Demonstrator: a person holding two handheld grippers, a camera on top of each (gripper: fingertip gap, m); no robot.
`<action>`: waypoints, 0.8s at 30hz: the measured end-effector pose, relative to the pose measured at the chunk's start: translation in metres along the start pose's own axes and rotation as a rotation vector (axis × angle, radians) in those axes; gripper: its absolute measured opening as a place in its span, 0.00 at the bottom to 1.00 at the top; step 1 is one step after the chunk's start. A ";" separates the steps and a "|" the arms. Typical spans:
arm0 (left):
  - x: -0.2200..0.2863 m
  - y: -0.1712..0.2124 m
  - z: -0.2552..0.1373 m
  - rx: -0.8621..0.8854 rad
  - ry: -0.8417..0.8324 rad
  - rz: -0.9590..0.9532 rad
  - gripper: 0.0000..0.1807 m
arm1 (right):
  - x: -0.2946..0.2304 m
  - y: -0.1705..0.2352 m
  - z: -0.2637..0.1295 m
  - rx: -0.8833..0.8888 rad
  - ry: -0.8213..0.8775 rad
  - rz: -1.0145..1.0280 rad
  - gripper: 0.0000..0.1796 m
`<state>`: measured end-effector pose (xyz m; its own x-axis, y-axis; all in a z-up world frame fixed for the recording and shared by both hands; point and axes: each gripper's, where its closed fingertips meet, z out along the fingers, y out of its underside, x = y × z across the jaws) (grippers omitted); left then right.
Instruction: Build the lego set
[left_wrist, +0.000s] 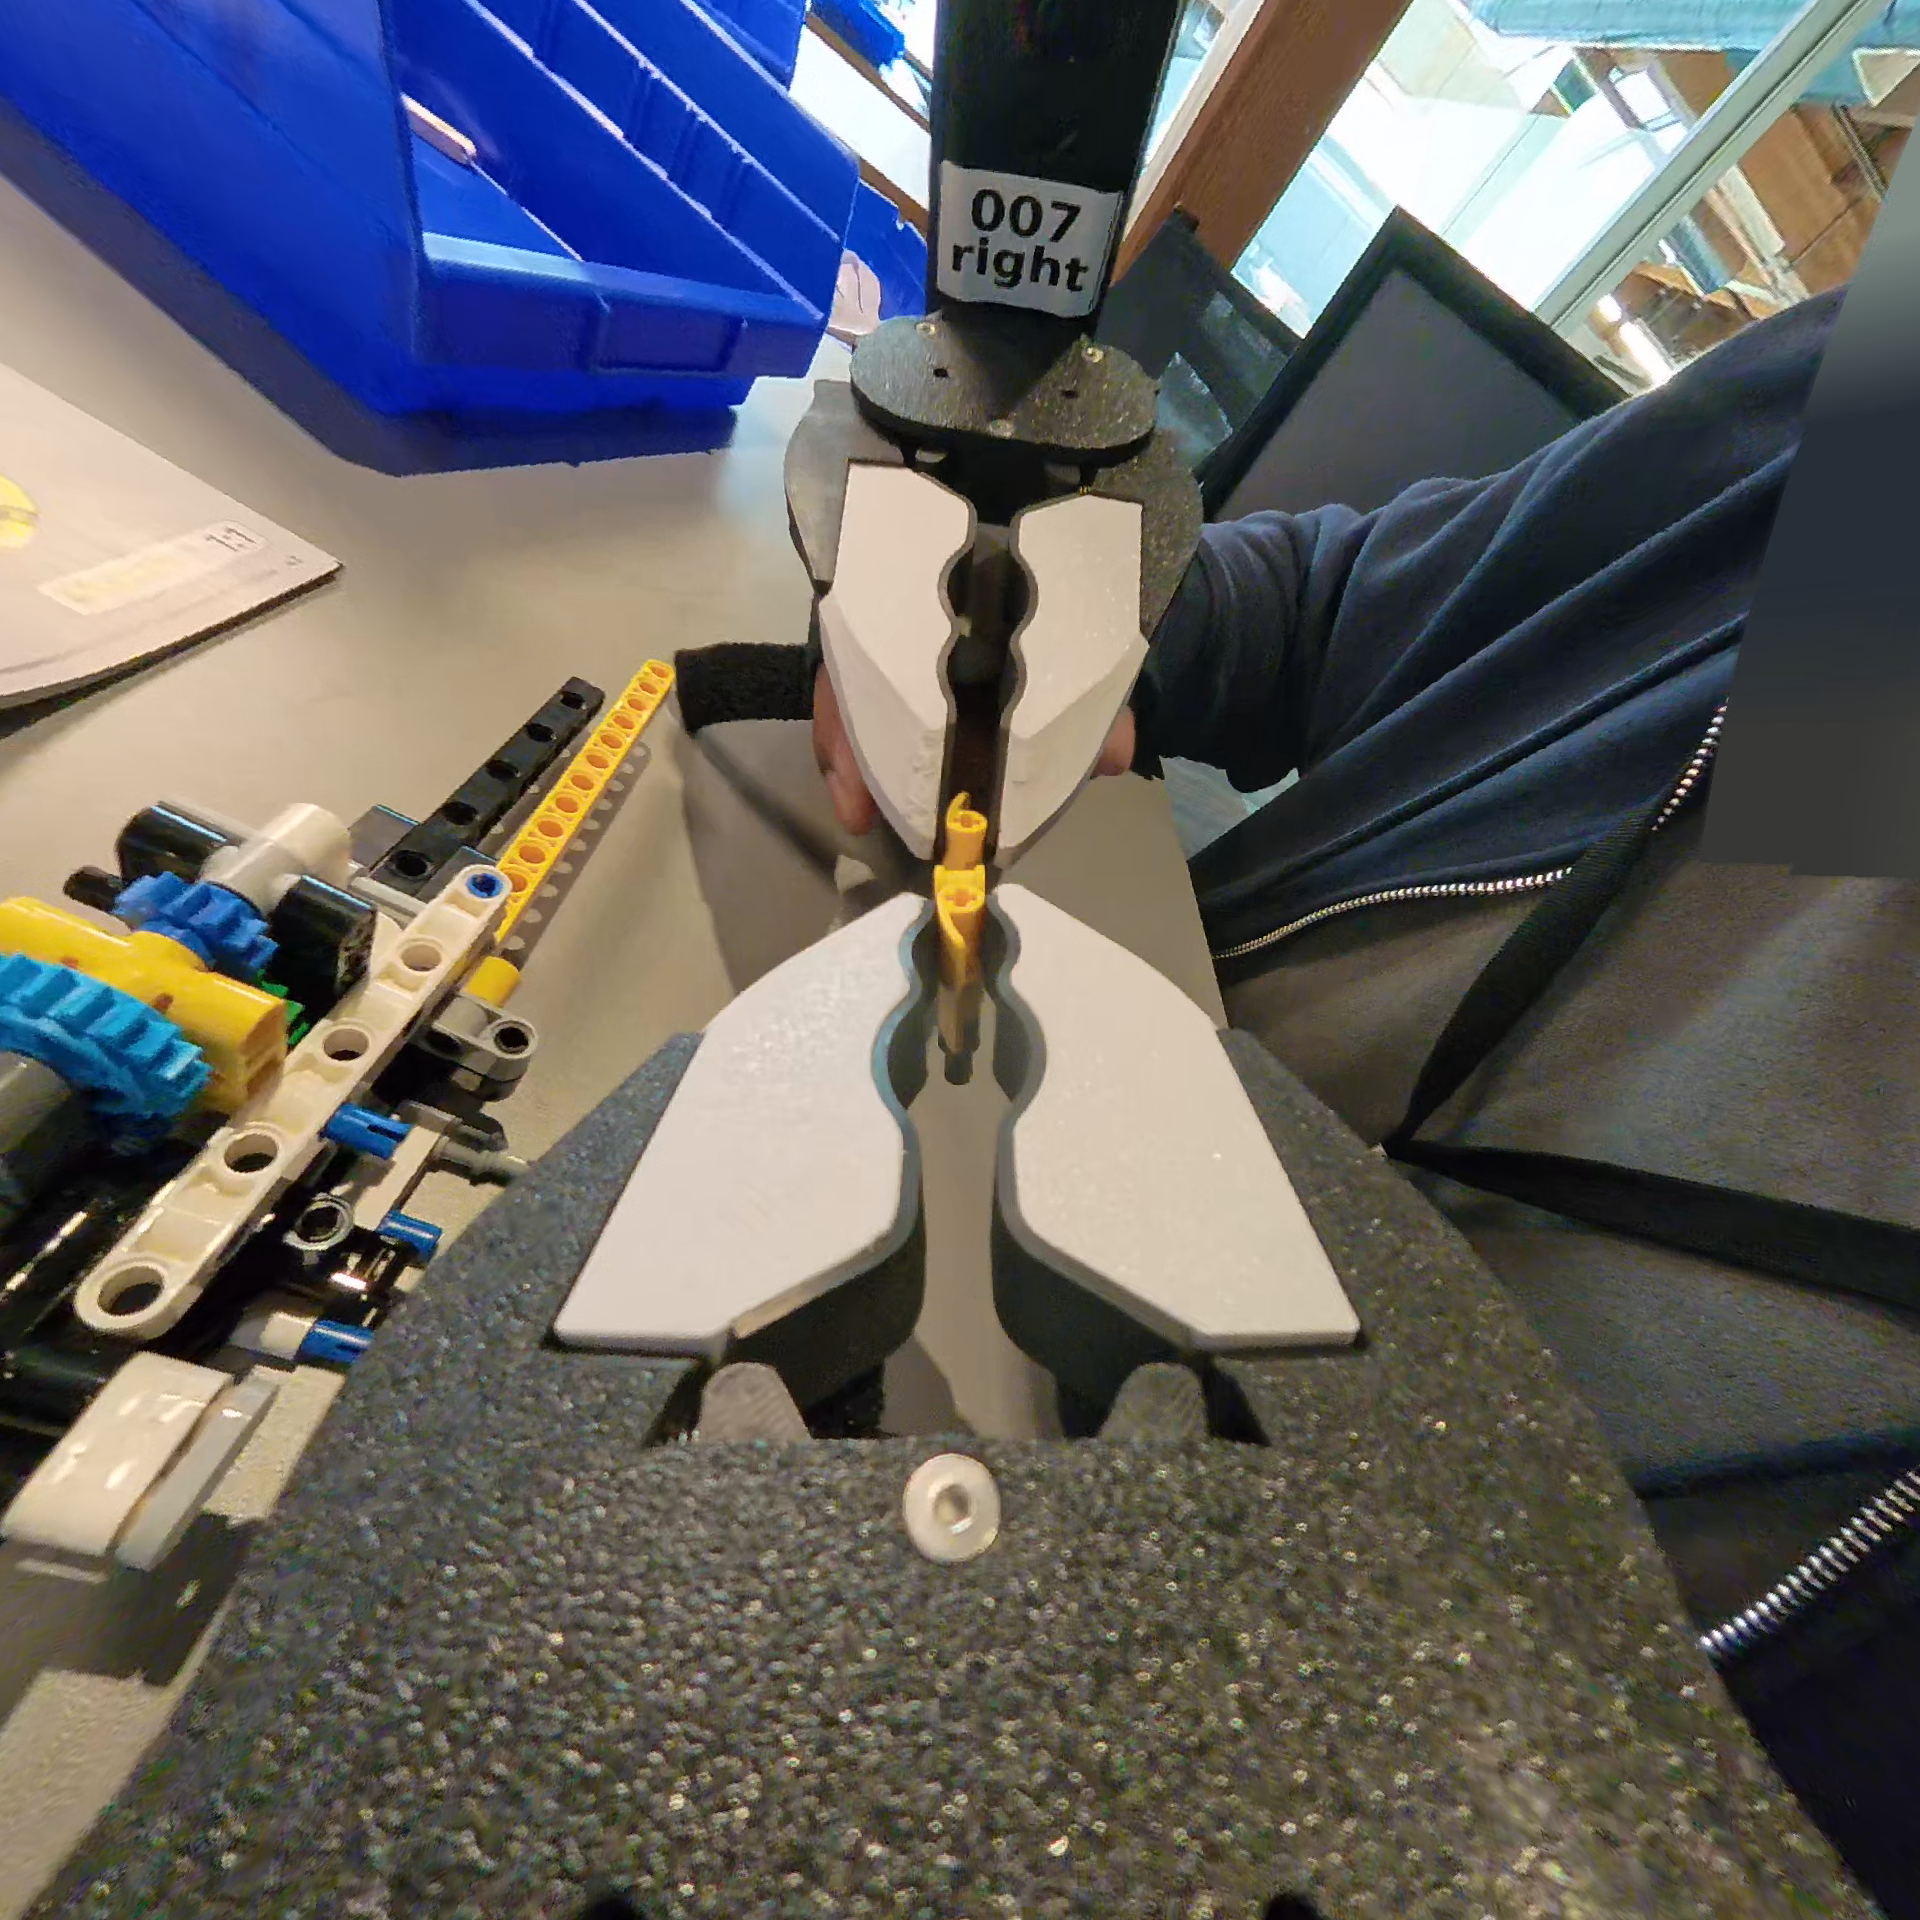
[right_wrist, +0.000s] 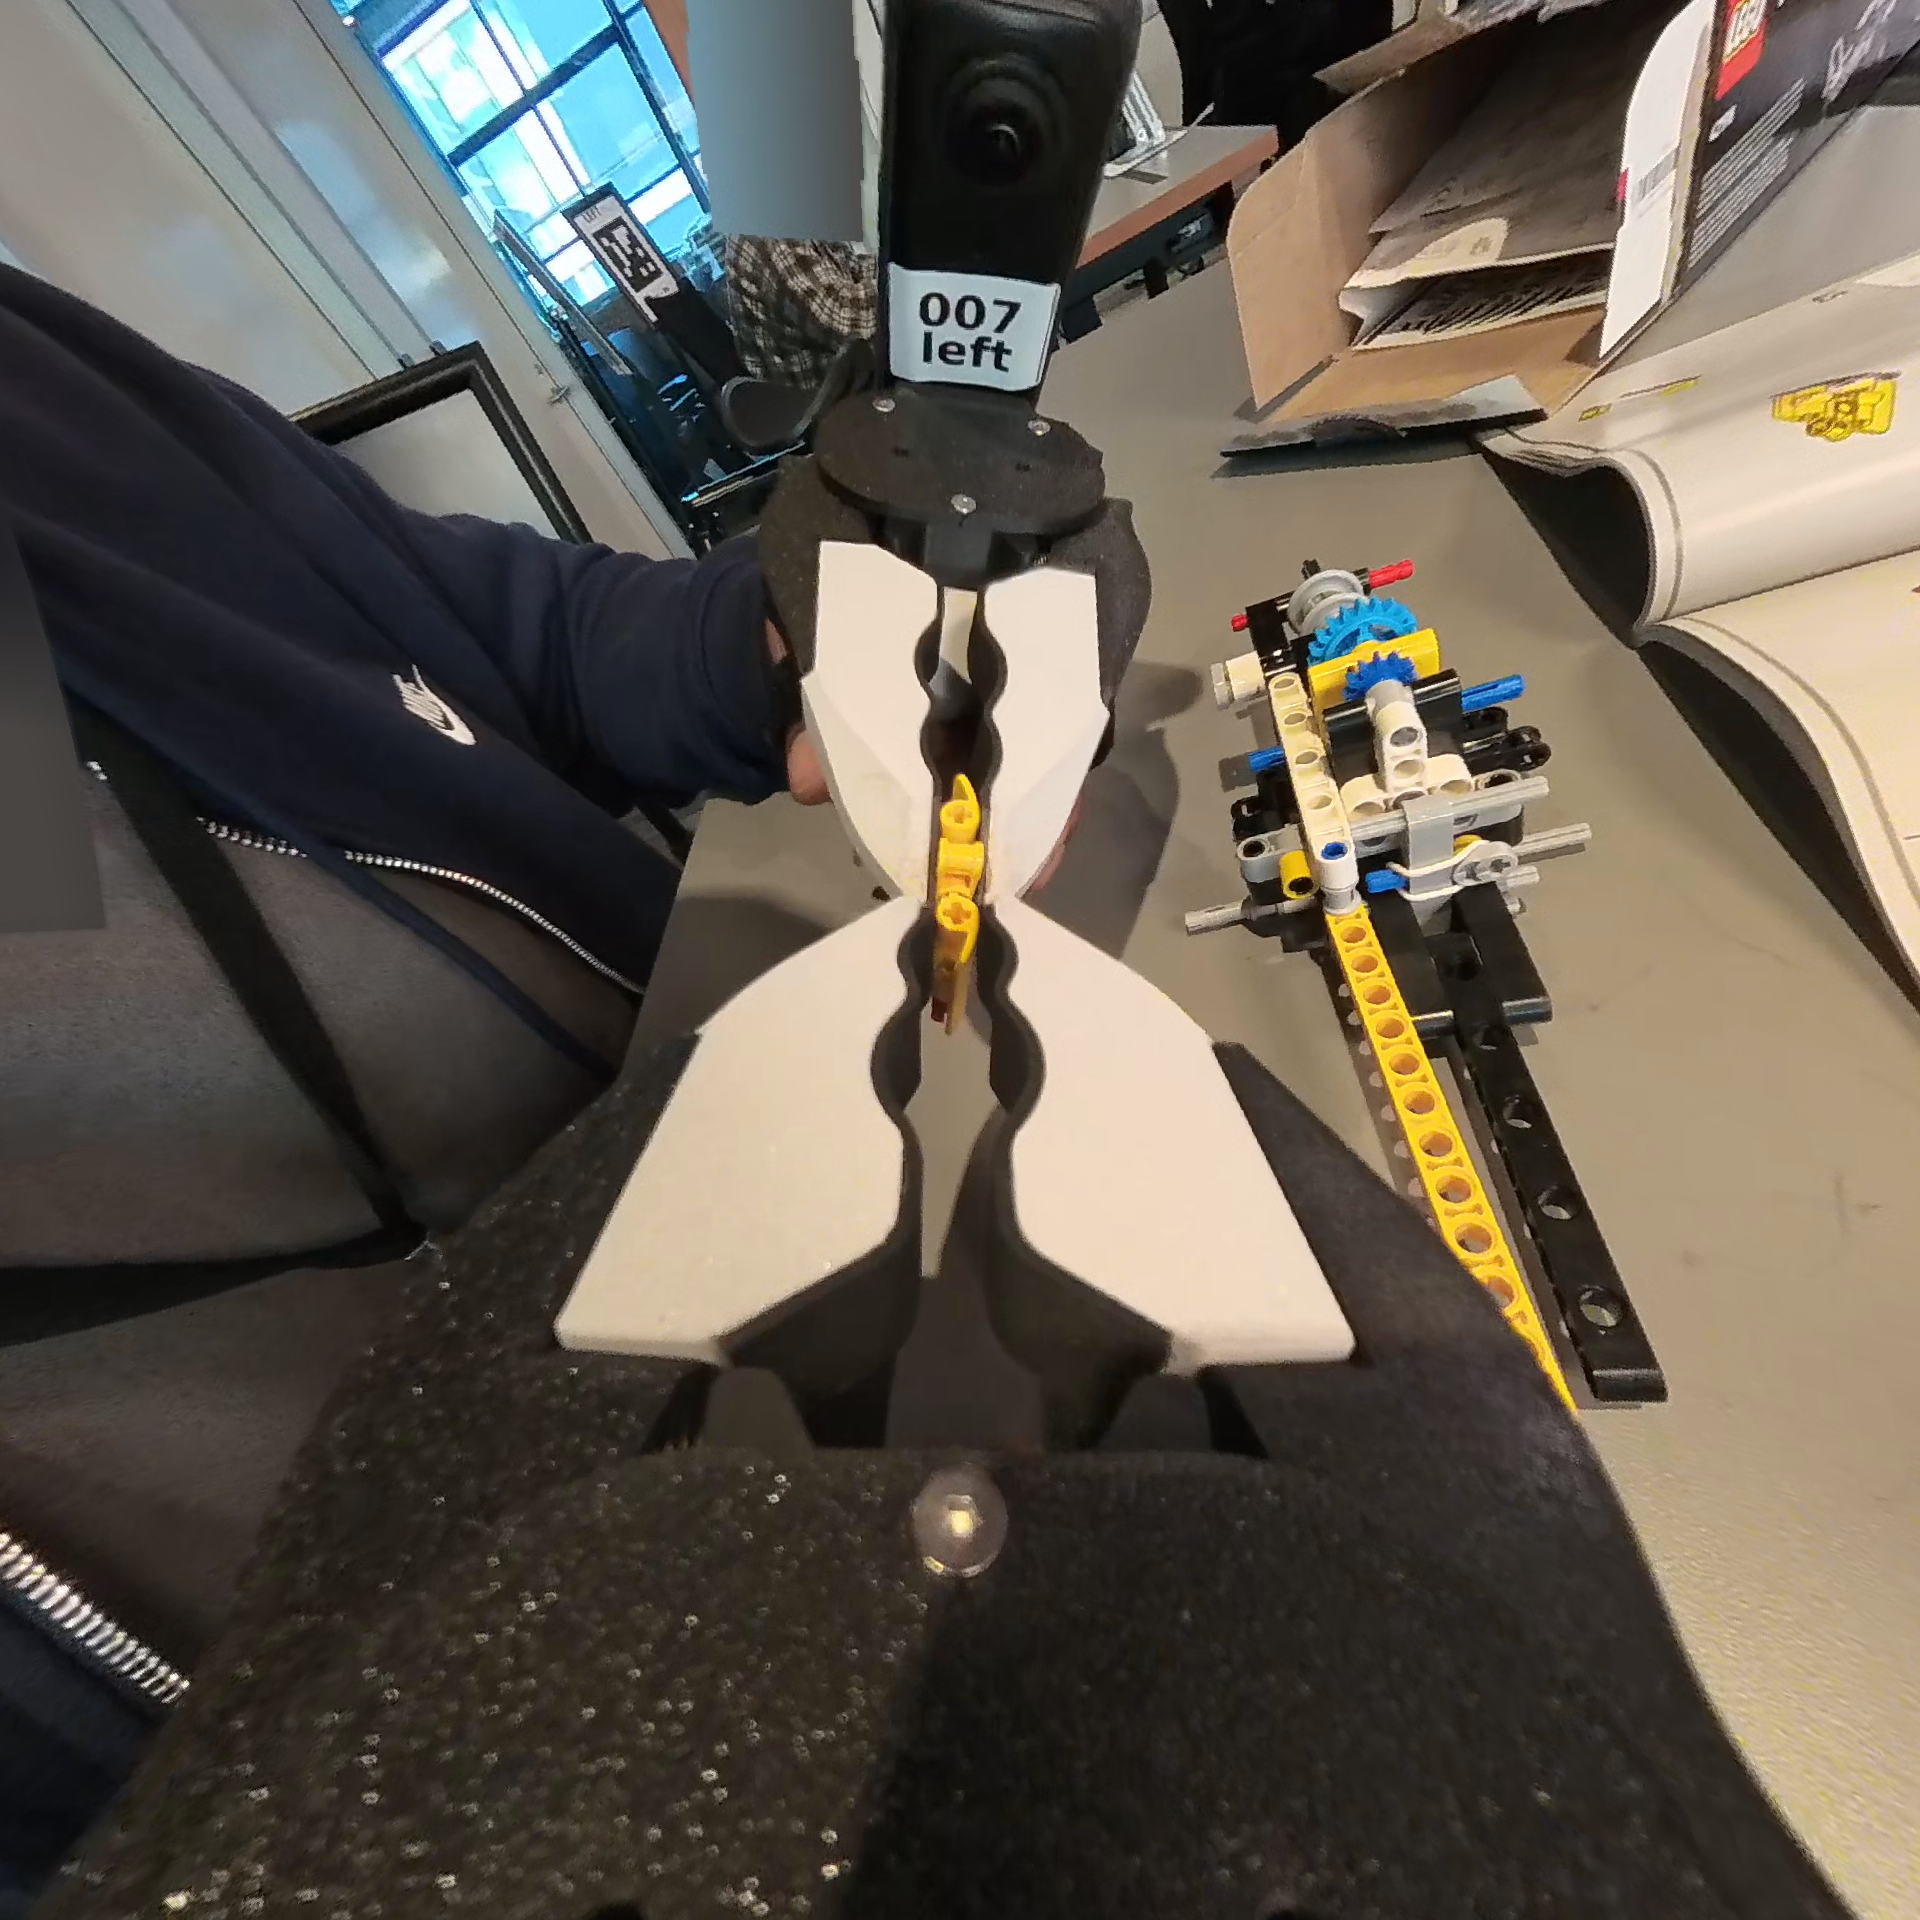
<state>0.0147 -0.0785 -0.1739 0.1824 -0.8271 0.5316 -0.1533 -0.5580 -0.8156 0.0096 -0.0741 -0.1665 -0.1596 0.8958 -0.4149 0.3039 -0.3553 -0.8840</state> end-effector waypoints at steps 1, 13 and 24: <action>-0.001 0.001 0.000 -0.007 -0.004 -0.009 0.04 | 0.001 0.001 0.000 -0.007 0.004 0.003 0.04; -0.008 0.026 0.005 -0.155 -0.030 -0.219 0.04 | 0.010 0.021 -0.003 -0.142 0.050 0.054 0.12; -0.019 0.040 0.009 -0.225 -0.163 -0.193 0.09 | 0.022 0.033 -0.002 -0.219 0.122 0.146 0.09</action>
<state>0.0138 -0.0843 -0.2188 0.3789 -0.6936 0.6127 -0.3085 -0.7188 -0.6230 0.0181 -0.0658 -0.2049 0.0109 0.8698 -0.4933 0.5133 -0.4282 -0.7438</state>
